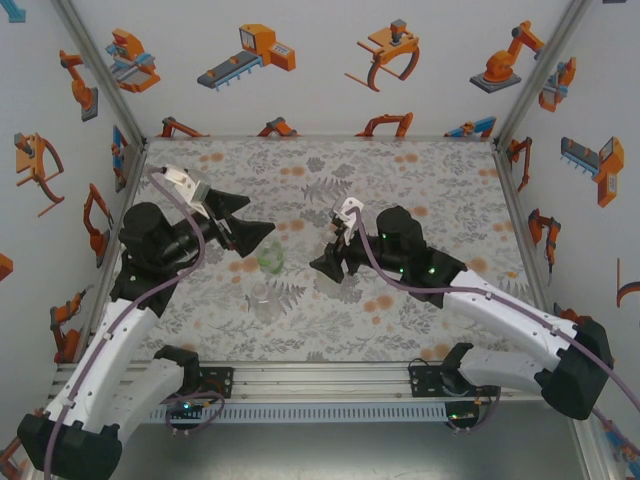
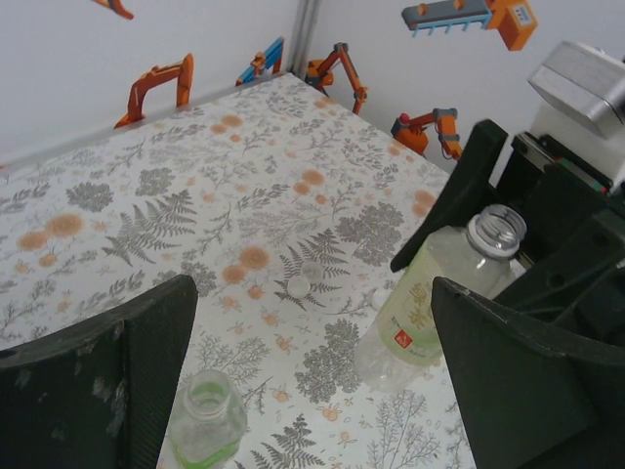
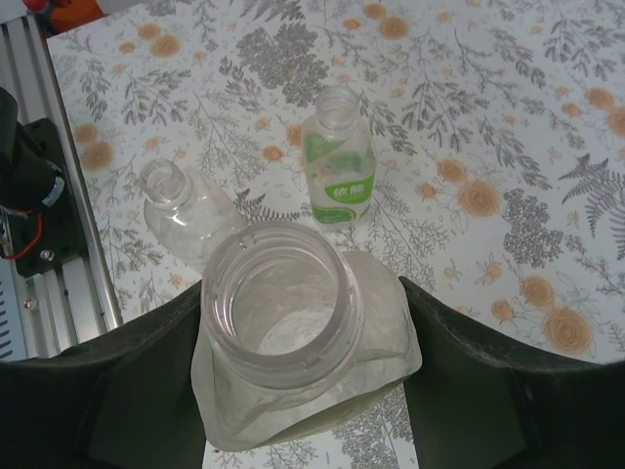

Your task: Screw on the bottle caps

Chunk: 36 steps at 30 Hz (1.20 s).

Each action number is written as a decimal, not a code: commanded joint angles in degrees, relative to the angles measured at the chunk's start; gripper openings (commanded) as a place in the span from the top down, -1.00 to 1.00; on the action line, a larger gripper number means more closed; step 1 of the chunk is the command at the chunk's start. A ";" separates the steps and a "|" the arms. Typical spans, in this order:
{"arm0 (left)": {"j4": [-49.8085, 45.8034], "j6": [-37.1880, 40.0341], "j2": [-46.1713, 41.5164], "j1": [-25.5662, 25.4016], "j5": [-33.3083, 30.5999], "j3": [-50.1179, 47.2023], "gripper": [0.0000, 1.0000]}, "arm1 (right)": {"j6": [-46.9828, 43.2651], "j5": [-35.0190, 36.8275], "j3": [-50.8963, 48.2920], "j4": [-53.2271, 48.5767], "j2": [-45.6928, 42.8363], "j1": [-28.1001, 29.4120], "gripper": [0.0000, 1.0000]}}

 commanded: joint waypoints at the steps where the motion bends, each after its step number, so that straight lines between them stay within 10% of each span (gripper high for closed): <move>1: 2.38 4.72 -1.85 -1.01 5.84 -0.88 -0.94 | 0.86 1.99 3.11 -3.84 -1.68 0.31 0.61; 15: -2.06 14.60 -2.41 -9.58 11.79 -1.53 -0.93 | 3.26 5.83 8.85 -15.24 -11.25 0.31 0.67; 36: 19.63 8.57 17.22 -32.54 4.59 0.32 -0.98 | 13.56 -9.77 8.55 0.07 -12.20 0.31 0.76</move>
